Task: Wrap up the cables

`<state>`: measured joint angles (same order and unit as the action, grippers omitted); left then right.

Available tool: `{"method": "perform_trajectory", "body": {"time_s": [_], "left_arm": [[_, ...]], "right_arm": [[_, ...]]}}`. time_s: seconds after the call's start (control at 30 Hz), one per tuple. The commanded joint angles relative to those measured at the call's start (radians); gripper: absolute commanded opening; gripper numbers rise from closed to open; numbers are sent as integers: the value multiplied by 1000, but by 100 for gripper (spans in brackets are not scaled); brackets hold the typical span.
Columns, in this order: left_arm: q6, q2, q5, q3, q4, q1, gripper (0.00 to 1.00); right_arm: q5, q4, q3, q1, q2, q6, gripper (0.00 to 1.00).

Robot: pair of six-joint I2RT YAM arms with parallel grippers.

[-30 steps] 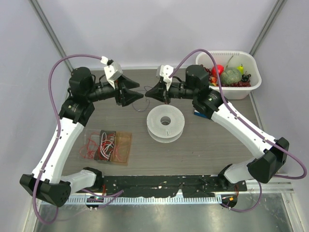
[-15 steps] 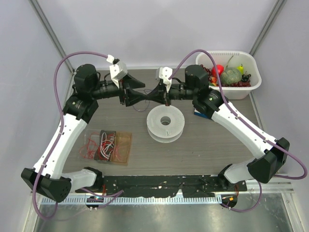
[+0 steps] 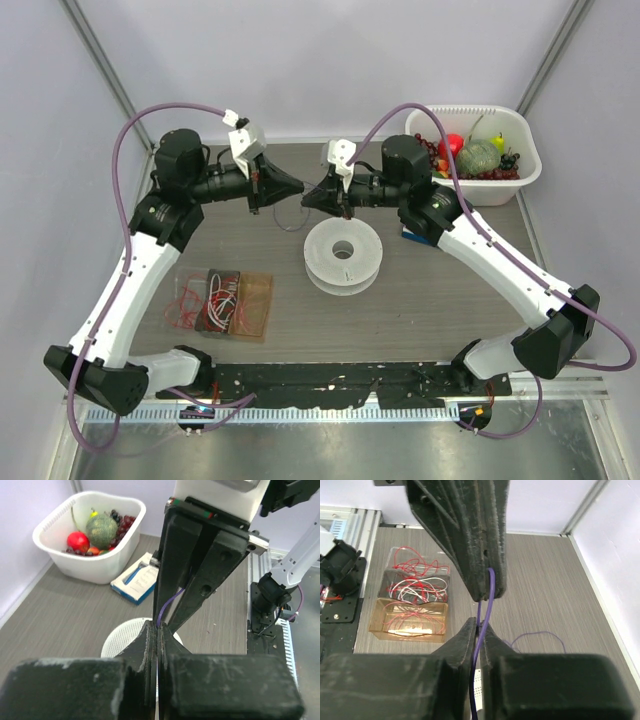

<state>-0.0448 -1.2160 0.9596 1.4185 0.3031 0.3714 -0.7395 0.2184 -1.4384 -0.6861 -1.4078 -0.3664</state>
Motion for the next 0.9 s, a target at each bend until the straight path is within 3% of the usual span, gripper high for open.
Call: {"method": "perform_trajectory", "body": {"time_s": [0.0,0.07,0.1,0.3,0.47,0.67,0.87], "left_arm": [[67,-1,-138,46,122,-2,0],[167,9,-298,43,142,-6,0],[213,12,-373,45,157,-9,0],[497,35,-574,43,202,-15,0],[622,41,-639,45,219,-15,0],[638,53,-598,28,208,-14,0],[614,98,-535,-30,114,-8,0]], "right_arm": [[133,-83,-5,-6,30,26,27],[231,-138,42,3,44,44,39],[279,-175,55,10,50,50,53],[391,-310,161,7,118,58,70],[523,-415,180,-35,128,28,74],[327,-348,130,-111,127,-134,75],[324,-303,114,-185,90,-259,75]]}}
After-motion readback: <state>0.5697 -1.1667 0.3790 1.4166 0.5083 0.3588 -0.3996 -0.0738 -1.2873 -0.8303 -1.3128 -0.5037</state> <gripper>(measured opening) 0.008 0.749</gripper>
